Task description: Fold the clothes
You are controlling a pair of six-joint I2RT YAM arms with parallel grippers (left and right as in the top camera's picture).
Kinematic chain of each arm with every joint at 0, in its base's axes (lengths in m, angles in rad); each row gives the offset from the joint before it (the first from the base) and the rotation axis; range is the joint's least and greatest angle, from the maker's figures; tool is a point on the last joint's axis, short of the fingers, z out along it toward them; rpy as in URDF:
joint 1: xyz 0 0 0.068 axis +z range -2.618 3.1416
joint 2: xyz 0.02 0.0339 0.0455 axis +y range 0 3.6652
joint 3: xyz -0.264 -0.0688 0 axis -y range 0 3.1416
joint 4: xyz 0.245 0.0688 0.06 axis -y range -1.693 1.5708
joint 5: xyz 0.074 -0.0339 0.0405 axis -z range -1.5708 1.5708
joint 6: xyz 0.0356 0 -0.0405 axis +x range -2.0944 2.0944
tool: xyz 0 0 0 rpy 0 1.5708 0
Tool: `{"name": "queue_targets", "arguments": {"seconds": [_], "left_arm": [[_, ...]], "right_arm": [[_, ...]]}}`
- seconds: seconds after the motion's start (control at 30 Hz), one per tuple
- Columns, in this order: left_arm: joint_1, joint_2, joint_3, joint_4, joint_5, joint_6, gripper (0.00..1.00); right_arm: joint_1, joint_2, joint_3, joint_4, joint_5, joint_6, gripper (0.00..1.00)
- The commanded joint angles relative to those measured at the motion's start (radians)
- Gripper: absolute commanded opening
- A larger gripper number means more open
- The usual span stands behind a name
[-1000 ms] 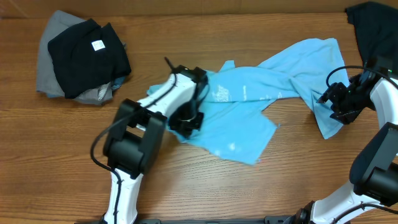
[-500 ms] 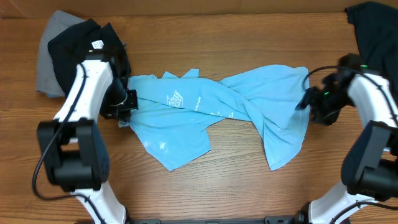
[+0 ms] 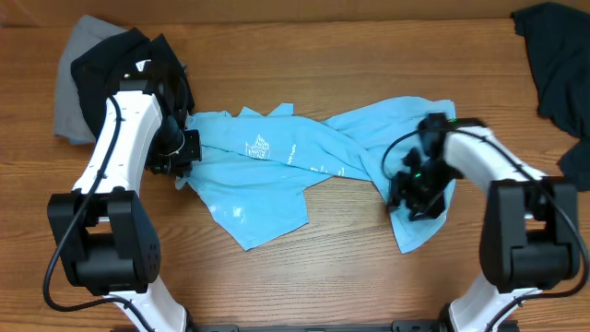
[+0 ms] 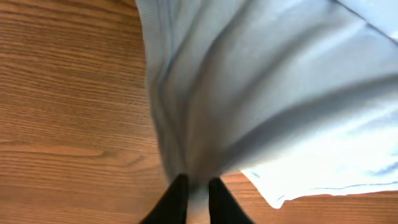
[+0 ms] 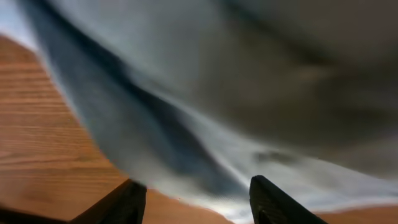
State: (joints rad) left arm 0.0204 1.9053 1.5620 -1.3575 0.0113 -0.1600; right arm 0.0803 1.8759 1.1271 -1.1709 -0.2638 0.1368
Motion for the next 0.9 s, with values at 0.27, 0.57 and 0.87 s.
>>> {"name": "queue_targets", "arguments": {"seconds": [0.27, 0.57, 0.87], "left_arm": [[0.008, -0.015, -0.002, -0.026, -0.025, 0.033, 0.04], [-0.101, -0.015, -0.06, 0.012, 0.219, 0.116, 0.29], [-0.288, -0.015, -0.34, 0.226, 0.219, 0.057, 0.44]], "right_arm": [[0.068, -0.049, -0.013, -0.004, 0.324, 0.317, 0.04], [0.039, -0.243, 0.249, -0.1, 0.402, 0.307, 0.04], [-0.044, -0.275, 0.368, -0.064, 0.52, 0.319, 0.04]]}}
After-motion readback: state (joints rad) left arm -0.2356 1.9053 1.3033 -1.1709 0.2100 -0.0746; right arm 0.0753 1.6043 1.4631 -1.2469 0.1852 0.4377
